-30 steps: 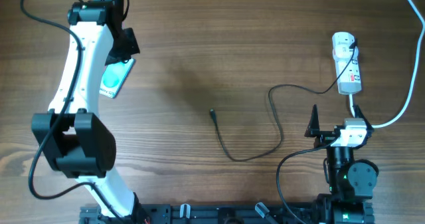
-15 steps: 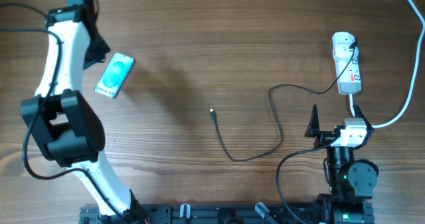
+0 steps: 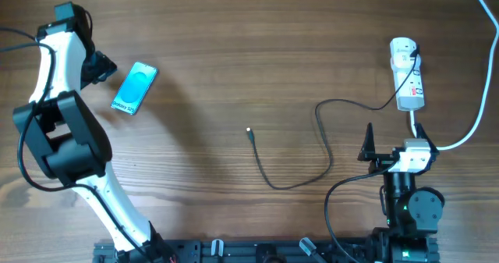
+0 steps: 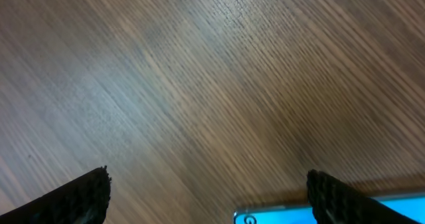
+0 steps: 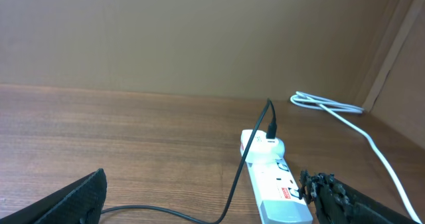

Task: Plug charger to phone and switch on socket
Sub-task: 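Move the left gripper over the blue phone and lower onto it, then grasp the blue phone with the left gripper and lift it upright, then carry the upright phone toward the table center with the left gripper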

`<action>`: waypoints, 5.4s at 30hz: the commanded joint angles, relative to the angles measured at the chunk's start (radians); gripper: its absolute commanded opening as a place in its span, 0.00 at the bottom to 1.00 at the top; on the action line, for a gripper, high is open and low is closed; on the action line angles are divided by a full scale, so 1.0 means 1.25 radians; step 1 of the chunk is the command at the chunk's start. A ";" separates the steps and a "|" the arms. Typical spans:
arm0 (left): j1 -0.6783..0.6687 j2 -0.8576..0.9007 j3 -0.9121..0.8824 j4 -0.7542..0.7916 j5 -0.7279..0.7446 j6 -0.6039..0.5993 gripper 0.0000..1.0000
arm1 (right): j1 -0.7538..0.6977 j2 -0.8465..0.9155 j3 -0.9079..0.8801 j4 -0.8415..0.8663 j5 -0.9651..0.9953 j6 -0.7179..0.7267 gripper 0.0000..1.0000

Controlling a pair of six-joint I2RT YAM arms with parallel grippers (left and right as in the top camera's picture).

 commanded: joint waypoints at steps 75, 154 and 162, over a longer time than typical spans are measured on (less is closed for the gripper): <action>-0.155 -0.142 -0.302 0.143 0.309 -0.072 1.00 | 0.004 -0.008 -0.001 0.004 -0.010 -0.004 1.00; -0.200 -0.130 -0.533 0.409 0.140 -0.089 0.90 | 0.004 -0.008 -0.001 0.004 -0.010 -0.004 1.00; -0.200 -0.130 -0.533 0.380 0.223 -0.089 0.75 | 0.004 -0.008 -0.001 0.004 -0.010 -0.004 1.00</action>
